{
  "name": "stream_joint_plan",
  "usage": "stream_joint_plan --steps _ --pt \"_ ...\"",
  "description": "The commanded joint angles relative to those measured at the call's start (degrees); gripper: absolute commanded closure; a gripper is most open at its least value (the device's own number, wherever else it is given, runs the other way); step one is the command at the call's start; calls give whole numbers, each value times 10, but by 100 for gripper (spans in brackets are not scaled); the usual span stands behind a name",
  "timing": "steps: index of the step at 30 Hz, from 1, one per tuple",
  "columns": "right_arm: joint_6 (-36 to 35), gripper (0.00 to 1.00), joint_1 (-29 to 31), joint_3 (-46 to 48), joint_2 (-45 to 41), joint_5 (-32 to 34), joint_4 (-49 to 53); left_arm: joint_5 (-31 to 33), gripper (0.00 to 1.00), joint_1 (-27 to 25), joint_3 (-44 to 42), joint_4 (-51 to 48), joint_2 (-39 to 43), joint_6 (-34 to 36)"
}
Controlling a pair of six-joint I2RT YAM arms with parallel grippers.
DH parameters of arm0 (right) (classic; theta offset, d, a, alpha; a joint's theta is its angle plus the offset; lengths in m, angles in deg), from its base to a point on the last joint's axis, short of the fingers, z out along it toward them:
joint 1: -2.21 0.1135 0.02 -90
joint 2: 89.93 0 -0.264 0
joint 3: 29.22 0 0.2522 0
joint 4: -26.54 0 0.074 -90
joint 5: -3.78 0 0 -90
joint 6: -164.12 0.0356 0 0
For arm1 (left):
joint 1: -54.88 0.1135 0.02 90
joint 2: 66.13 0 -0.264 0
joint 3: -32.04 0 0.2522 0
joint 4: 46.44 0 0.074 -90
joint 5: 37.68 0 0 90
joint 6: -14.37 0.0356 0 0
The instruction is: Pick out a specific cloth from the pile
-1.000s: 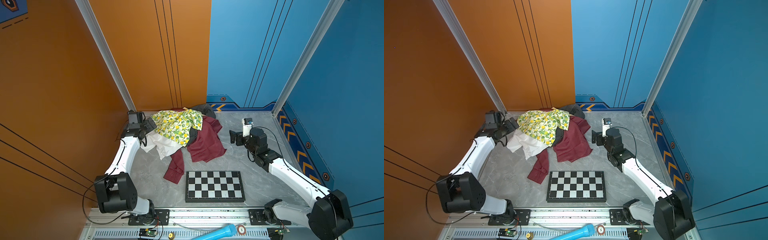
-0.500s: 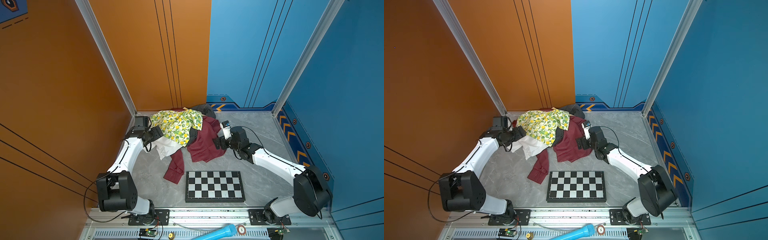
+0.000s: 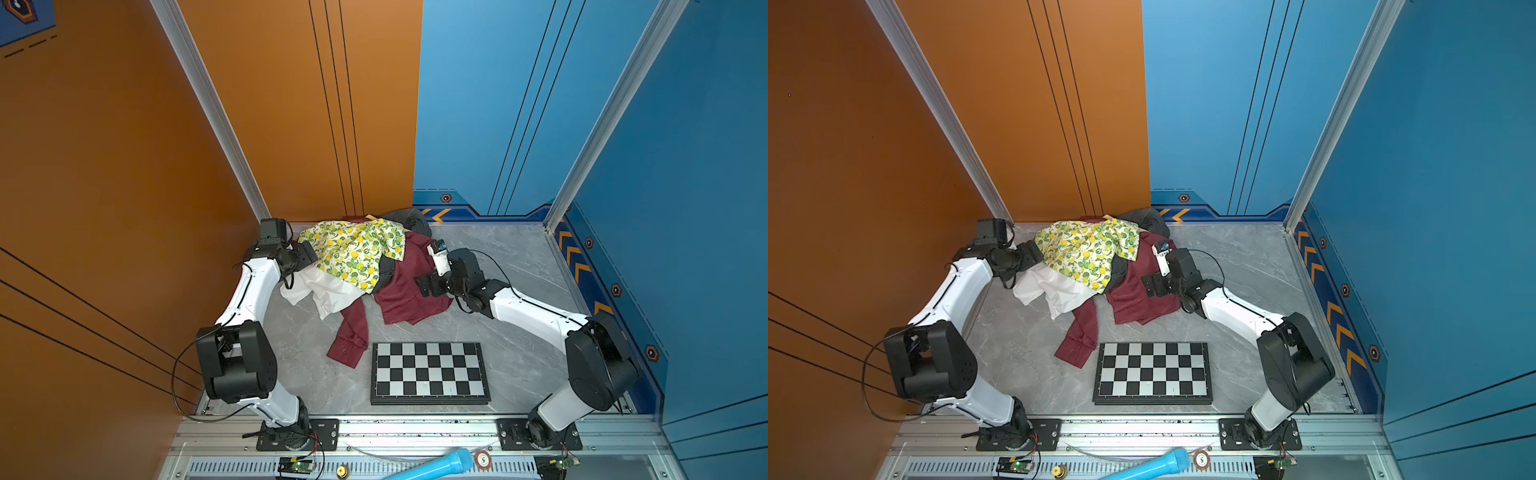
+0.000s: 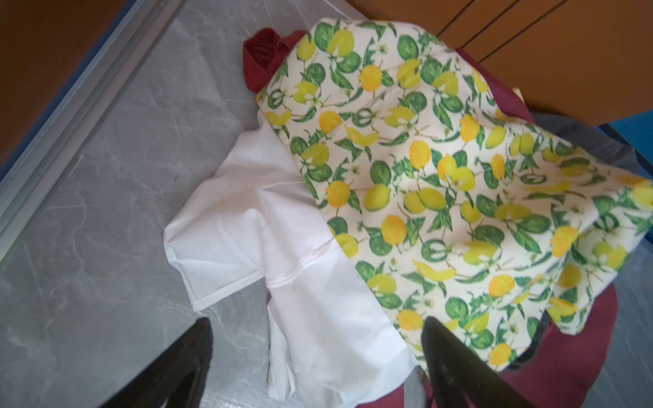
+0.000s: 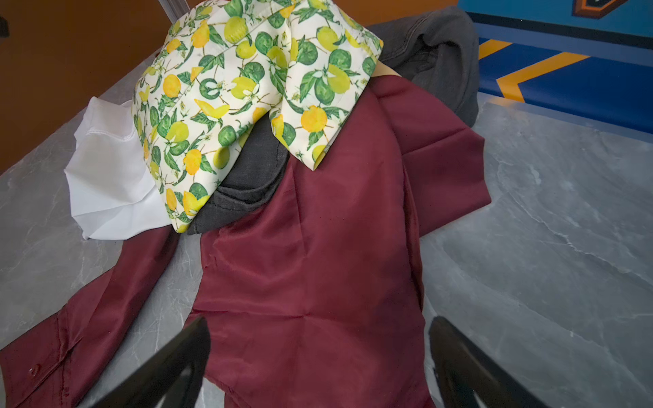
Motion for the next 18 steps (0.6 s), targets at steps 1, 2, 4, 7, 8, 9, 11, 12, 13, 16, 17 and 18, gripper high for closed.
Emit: stream_joint_plan --steps 1,2,4,7,8,9,11,12,13,16,17,18 --pt "-13 3 14 16 -18 10 -14 -21 10 28 51 -15 -63 -39" --pt "-16 3 17 26 -23 9 -26 -28 11 36 64 -15 -81 -51" --pt "-25 3 26 50 -37 9 -56 -43 18 49 98 -15 -124 -79" --pt "-48 3 38 84 -58 6 -102 -52 24 61 145 -14 -181 -114" --pt "-56 3 40 93 -63 3 -117 -53 26 63 159 -14 -197 -124" --pt "-63 3 43 102 -69 0 -131 -56 27 67 176 -12 -213 -136" --pt "-75 3 45 120 -77 -8 -159 -55 29 69 203 -2 -243 -153" --pt "-80 3 45 127 -80 -14 -171 -55 30 71 218 1 -257 -162" --pt "-83 3 46 133 -81 -17 -179 -55 31 72 233 2 -275 -170" --pt "-90 4 48 136 -79 -21 -185 -74 36 77 278 8 -322 -198" --pt "-91 4 49 133 -79 -21 -182 -77 38 78 290 11 -335 -205" --pt "-94 4 52 131 -77 -24 -180 -78 39 79 301 18 -346 -213"
